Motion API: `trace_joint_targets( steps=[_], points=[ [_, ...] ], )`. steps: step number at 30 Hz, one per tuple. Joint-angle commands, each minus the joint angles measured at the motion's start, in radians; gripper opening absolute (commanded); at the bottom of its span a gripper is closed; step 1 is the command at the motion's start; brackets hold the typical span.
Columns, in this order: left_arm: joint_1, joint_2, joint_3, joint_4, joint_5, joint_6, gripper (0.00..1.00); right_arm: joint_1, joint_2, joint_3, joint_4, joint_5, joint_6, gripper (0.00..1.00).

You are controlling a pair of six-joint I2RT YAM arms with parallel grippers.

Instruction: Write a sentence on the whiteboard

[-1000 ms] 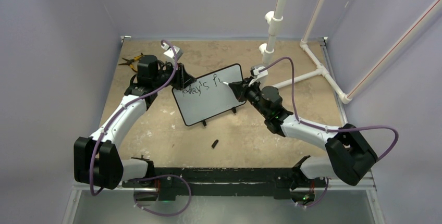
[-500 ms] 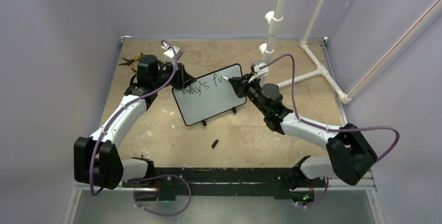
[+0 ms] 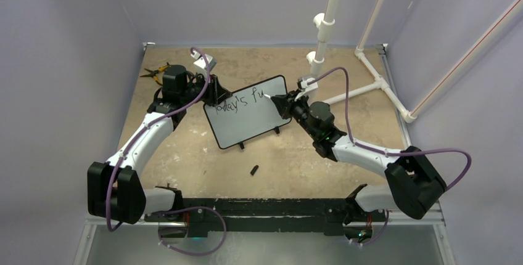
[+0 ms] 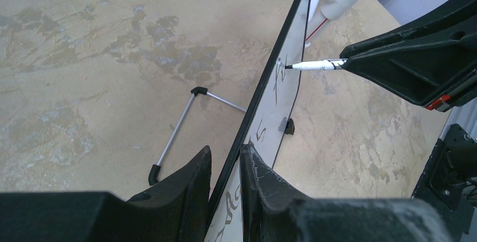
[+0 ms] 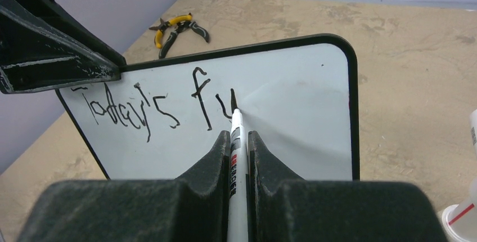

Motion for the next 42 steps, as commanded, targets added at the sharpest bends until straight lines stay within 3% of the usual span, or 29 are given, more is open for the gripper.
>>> trace_joint_targets(
  steps=[1,20,33,42],
  points=[
    [-0.009,0.009,-0.019,-0.032,0.003,0.000,0.22,-0.004,-0.010,-0.022,0.006,0.028,0.008,0.00],
    [-0.009,0.005,-0.021,-0.032,0.000,0.001,0.22,-0.004,-0.084,0.011,-0.031,0.072,-0.006,0.00],
    [-0.009,0.008,-0.022,-0.032,0.000,0.002,0.23,-0.006,-0.025,0.106,0.010,0.073,-0.046,0.00],
    [-0.010,0.009,-0.021,-0.030,0.003,0.001,0.22,-0.005,-0.022,0.060,-0.007,0.080,-0.033,0.00]
  ],
)
